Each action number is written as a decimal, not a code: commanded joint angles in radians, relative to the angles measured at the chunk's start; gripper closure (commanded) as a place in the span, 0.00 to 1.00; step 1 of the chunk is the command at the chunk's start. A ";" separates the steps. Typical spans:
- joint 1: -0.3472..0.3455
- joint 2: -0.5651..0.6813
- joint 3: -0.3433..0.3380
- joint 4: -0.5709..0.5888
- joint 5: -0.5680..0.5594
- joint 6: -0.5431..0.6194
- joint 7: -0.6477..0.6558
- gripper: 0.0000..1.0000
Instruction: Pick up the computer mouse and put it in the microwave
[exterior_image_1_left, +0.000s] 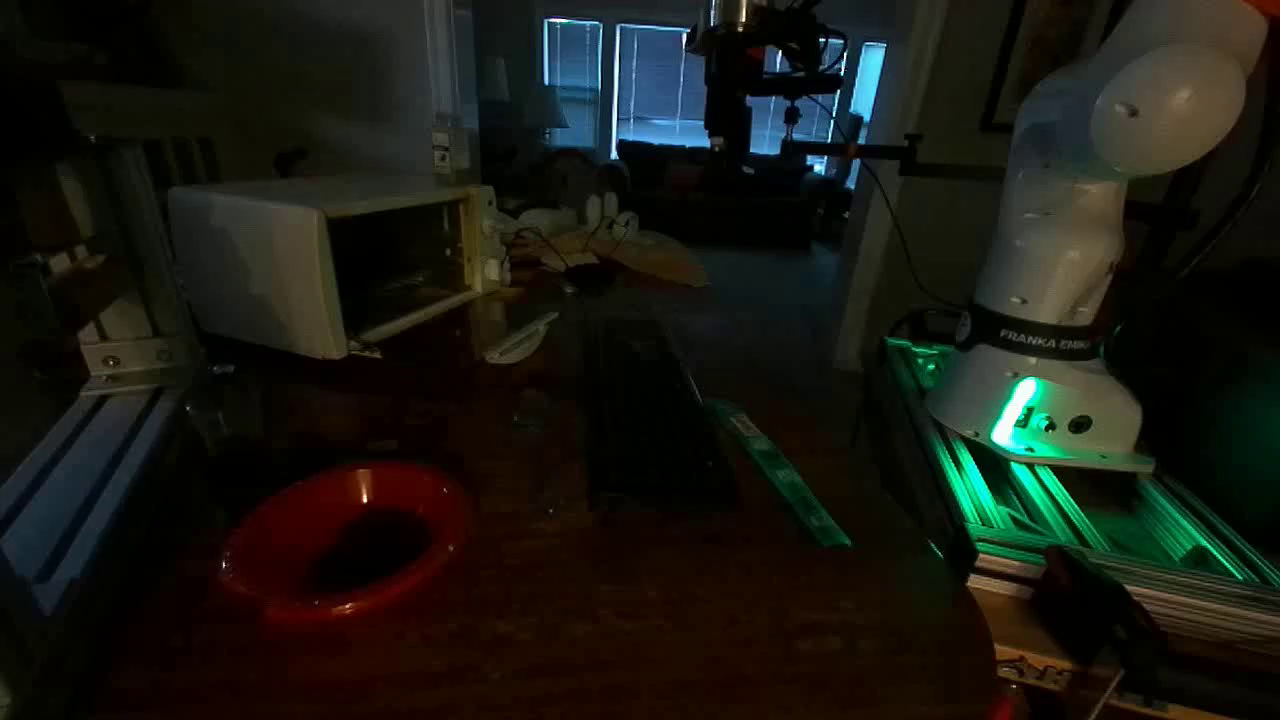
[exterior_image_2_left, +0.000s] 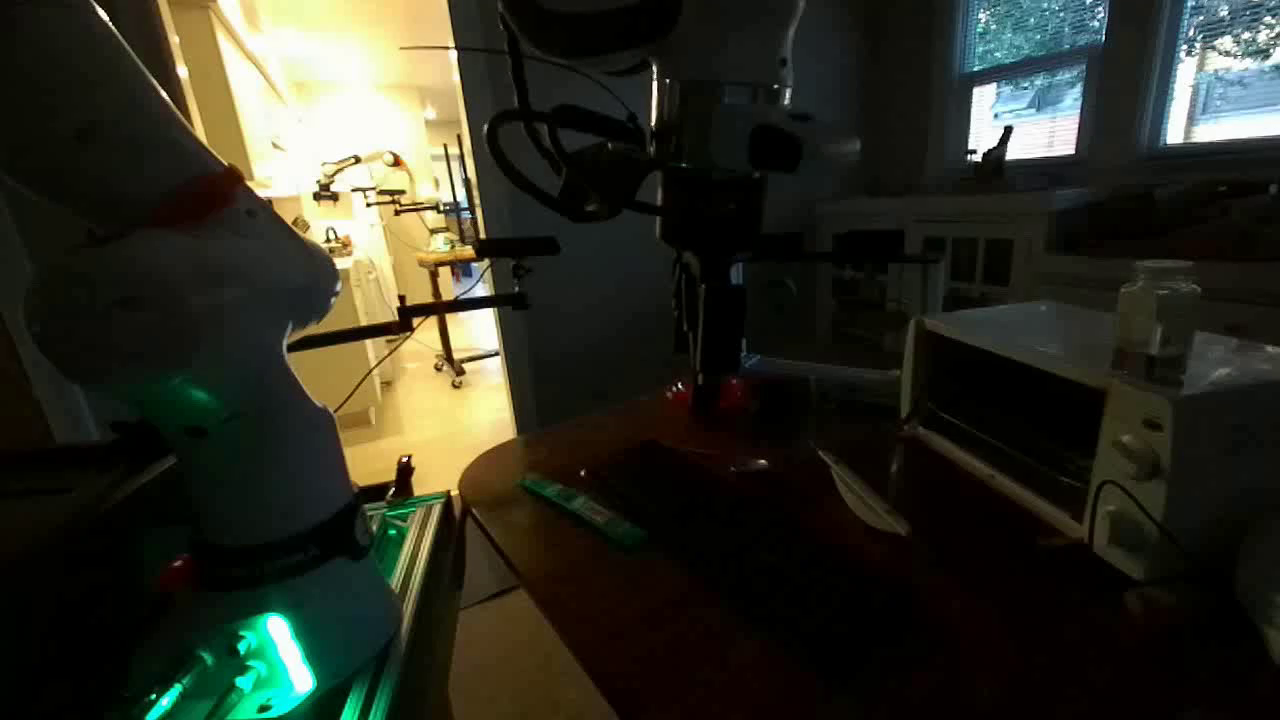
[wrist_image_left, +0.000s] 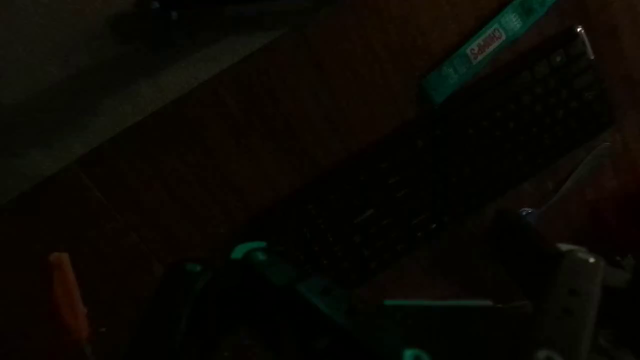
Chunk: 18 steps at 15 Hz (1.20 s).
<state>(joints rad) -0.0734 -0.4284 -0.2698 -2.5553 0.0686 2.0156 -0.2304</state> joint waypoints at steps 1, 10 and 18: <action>-0.023 0.003 0.021 0.001 0.010 -0.002 -0.008 0.00; -0.061 0.099 0.001 0.097 -0.023 0.016 -0.023 0.00; -0.124 0.328 -0.042 0.275 -0.019 0.096 -0.100 0.00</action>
<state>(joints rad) -0.1781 -0.2095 -0.2984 -2.3570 0.0461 2.0897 -0.2787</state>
